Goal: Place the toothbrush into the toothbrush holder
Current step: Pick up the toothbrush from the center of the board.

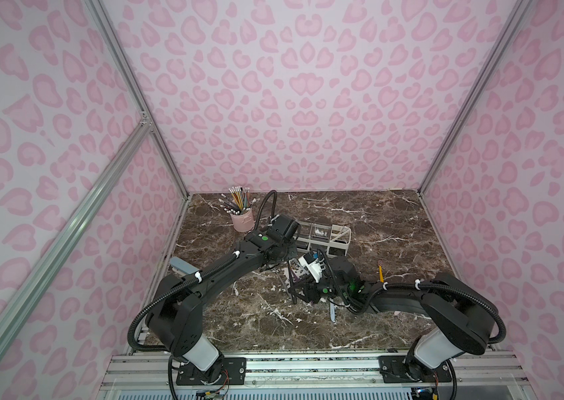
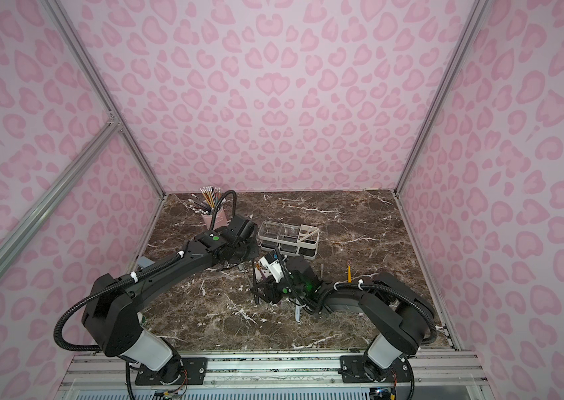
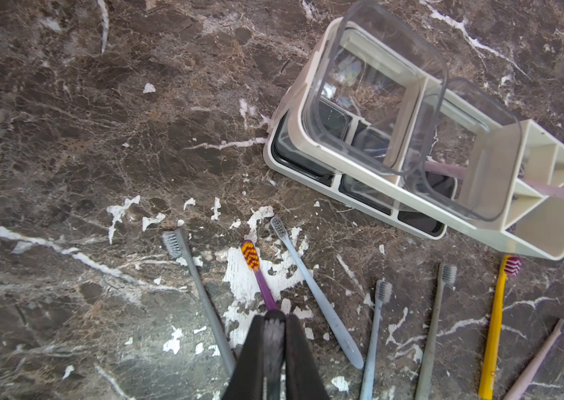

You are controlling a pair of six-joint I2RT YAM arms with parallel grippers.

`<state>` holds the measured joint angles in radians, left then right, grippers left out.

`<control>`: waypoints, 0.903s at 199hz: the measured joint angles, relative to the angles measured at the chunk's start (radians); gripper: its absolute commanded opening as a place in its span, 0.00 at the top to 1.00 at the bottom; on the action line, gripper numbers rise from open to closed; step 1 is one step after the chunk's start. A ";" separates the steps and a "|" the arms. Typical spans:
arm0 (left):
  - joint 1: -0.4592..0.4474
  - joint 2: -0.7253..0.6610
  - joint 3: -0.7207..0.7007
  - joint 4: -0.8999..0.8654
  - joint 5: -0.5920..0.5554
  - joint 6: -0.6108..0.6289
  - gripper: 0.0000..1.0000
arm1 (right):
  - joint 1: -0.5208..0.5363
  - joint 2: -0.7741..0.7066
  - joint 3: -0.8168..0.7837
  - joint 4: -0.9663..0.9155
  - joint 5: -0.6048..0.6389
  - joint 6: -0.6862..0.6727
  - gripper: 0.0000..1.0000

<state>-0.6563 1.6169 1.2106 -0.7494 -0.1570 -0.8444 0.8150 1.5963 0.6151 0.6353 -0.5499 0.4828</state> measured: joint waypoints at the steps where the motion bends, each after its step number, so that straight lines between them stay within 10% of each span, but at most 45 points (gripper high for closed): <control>1: 0.000 0.000 0.000 0.000 0.000 0.000 0.99 | 0.000 0.000 0.000 0.001 0.000 0.000 0.60; 180: -0.001 -0.005 0.005 -0.016 -0.008 -0.004 0.84 | -0.005 0.023 0.019 -0.073 0.053 0.079 1.00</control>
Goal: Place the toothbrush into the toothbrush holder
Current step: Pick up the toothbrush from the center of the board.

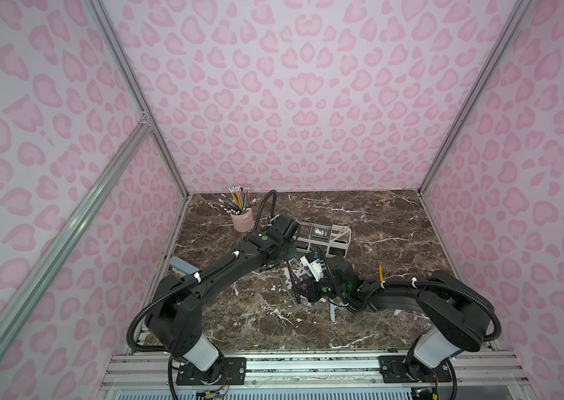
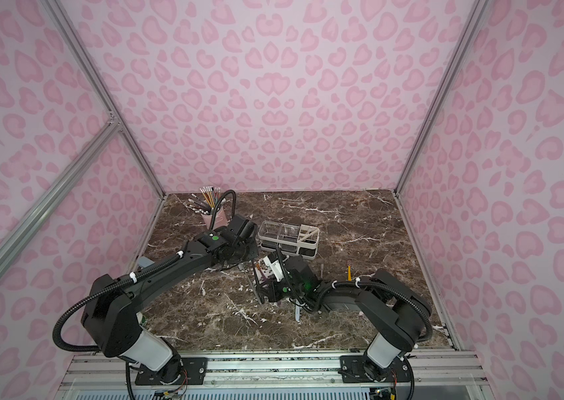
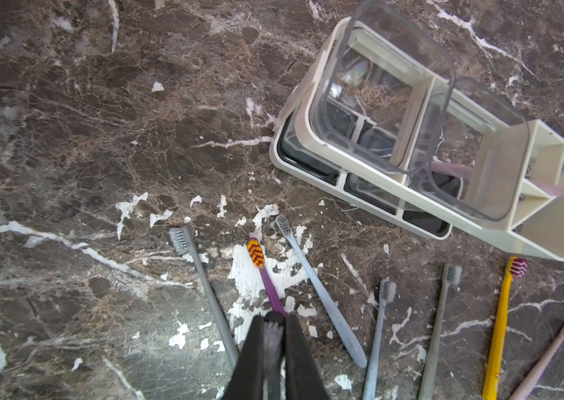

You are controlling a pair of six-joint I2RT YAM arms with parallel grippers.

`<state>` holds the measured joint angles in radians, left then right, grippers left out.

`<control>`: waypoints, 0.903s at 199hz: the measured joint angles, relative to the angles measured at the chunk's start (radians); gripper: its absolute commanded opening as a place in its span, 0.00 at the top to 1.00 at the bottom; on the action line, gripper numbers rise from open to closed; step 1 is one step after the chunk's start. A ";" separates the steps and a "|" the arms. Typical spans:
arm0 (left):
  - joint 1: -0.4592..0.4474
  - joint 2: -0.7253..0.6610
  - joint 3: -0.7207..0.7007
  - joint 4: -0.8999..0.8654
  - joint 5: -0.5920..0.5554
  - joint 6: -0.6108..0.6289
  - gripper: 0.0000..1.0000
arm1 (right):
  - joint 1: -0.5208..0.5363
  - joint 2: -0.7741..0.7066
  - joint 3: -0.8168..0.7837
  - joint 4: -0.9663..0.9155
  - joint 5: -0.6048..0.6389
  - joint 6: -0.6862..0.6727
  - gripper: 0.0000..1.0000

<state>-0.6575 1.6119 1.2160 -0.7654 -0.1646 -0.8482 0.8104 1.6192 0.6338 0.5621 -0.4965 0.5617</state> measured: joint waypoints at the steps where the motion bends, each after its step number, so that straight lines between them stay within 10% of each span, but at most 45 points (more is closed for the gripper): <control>1: 0.000 0.000 0.000 0.000 0.000 0.000 0.83 | 0.000 0.000 0.000 0.000 0.000 0.000 1.00; 50: 0.000 -0.017 0.008 -0.001 0.008 0.001 0.50 | 0.005 -0.001 0.001 0.040 -0.031 -0.029 1.00; 180: 0.103 -0.078 0.054 -0.148 0.169 0.102 0.51 | 0.005 -0.031 -0.035 0.053 -0.014 -0.080 1.00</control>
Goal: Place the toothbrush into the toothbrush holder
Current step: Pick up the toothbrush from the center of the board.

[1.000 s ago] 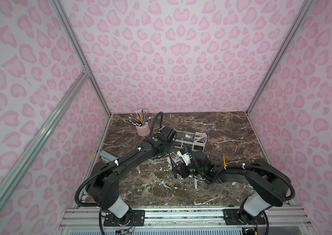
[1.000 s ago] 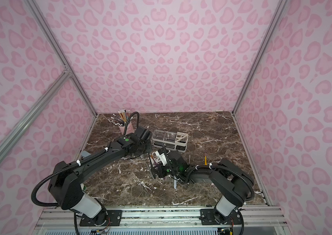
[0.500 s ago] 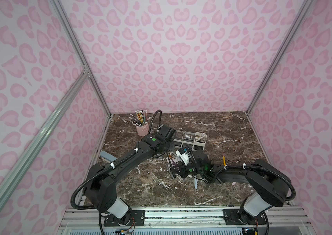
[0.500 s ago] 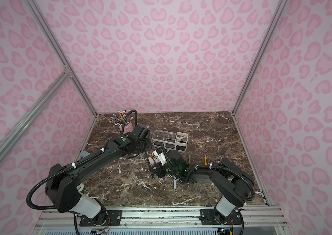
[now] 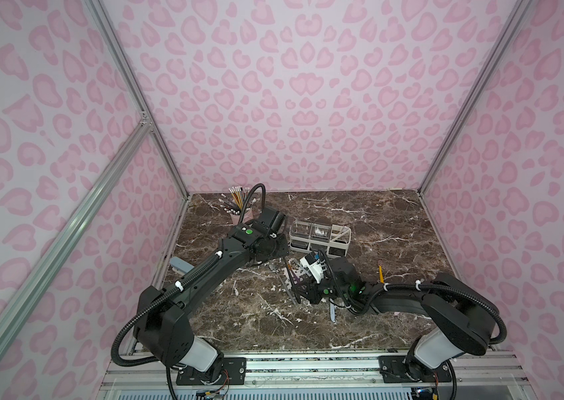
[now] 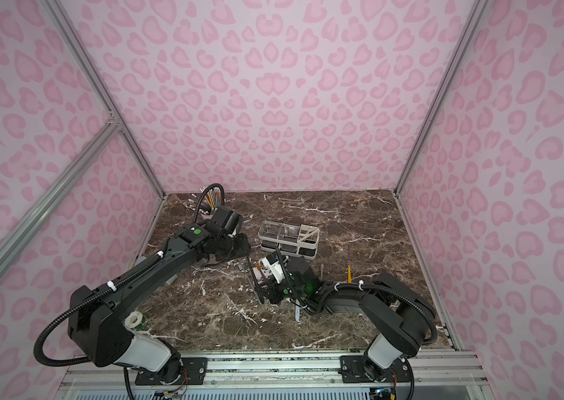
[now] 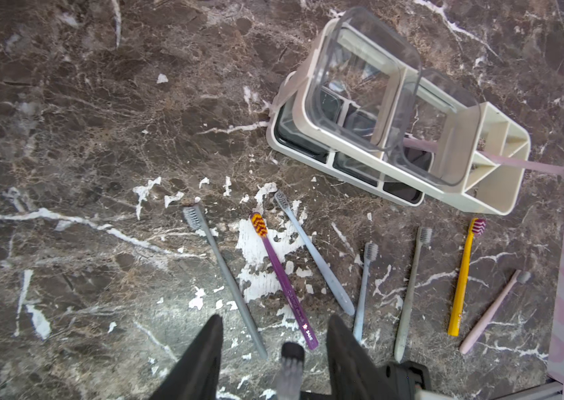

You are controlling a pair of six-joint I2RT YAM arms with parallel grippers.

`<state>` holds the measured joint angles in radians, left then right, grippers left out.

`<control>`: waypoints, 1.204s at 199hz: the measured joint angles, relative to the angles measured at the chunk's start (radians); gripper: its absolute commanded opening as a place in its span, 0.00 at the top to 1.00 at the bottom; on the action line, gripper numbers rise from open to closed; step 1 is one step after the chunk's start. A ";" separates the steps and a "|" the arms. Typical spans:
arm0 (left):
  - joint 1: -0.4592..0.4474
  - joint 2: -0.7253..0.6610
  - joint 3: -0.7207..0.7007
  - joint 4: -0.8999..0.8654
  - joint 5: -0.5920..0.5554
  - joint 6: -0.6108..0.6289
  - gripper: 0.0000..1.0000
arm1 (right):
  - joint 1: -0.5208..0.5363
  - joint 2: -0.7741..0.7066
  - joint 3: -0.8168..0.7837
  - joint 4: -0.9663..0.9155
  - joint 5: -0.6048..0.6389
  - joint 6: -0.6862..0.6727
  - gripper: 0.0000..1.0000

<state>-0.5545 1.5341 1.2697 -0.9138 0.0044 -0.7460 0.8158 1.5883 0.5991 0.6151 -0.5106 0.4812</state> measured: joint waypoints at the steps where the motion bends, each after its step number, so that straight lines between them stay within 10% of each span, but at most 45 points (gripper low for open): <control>1: 0.001 0.000 0.000 0.000 0.001 0.001 0.51 | 0.000 0.000 0.000 0.000 0.000 0.000 1.00; 240: 0.034 0.029 -0.008 0.021 0.171 0.016 0.90 | 0.000 -0.005 -0.005 0.000 0.000 -0.011 1.00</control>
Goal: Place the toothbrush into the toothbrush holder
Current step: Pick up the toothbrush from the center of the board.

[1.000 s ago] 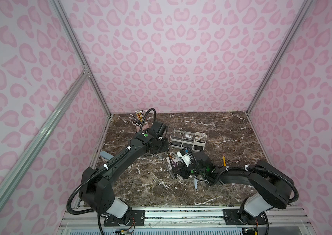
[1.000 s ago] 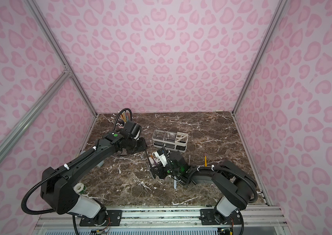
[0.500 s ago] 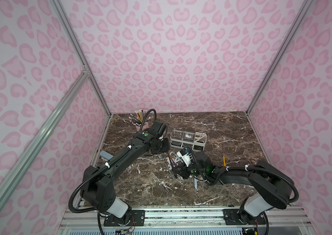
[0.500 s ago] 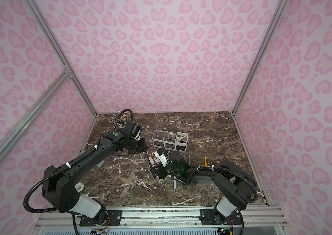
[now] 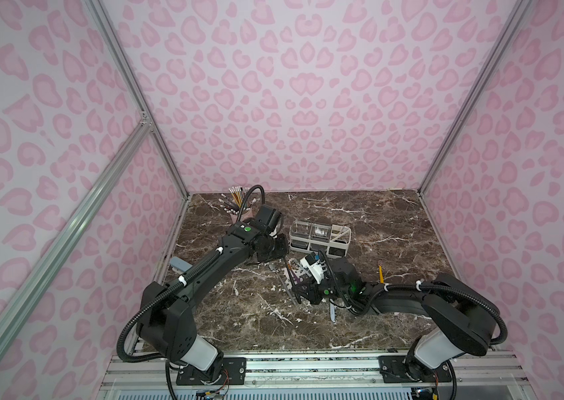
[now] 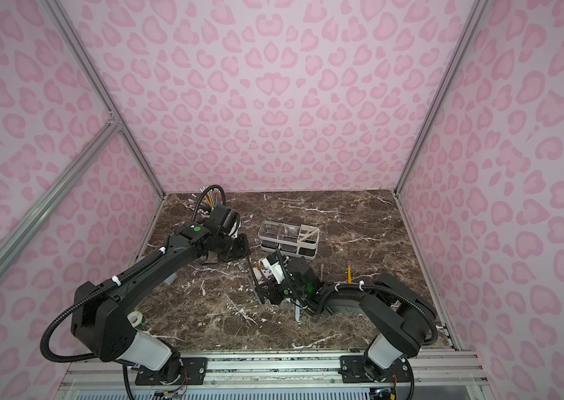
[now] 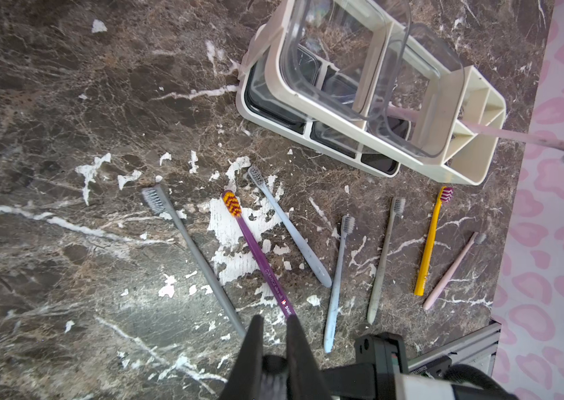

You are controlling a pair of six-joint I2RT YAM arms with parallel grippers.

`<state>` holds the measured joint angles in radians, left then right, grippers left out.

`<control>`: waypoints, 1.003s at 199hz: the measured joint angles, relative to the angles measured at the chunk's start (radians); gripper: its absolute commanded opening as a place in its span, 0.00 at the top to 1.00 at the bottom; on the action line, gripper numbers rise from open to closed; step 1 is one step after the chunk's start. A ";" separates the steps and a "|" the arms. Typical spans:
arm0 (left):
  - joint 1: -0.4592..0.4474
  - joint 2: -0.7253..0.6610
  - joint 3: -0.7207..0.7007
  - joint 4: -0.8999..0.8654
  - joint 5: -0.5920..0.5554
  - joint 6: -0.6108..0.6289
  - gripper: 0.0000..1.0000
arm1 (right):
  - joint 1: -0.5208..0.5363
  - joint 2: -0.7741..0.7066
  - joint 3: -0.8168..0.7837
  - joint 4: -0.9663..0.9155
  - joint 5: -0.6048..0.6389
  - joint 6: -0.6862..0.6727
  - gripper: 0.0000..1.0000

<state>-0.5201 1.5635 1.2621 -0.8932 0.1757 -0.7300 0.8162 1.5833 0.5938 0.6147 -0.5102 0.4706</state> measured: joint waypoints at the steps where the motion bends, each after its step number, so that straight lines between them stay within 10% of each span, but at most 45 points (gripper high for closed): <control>1: 0.000 0.000 0.000 0.000 0.000 0.000 0.90 | 0.000 0.000 0.000 0.000 0.000 0.000 1.00; 64: 0.000 0.000 -0.011 0.016 0.008 0.000 0.98 | 0.000 0.000 0.000 -0.005 0.011 0.000 1.00; 107: 0.002 -0.001 -0.009 0.014 0.006 0.008 0.98 | -0.023 -0.032 0.000 -0.023 0.026 -0.008 0.53; 200: 0.008 0.009 0.198 0.005 -0.124 0.033 0.99 | -0.266 -0.436 -0.087 -0.137 0.106 -0.051 0.22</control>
<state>-0.5125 1.5726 1.4605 -0.8879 0.0513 -0.6968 0.5503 1.1473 0.5072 0.4782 -0.4046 0.4198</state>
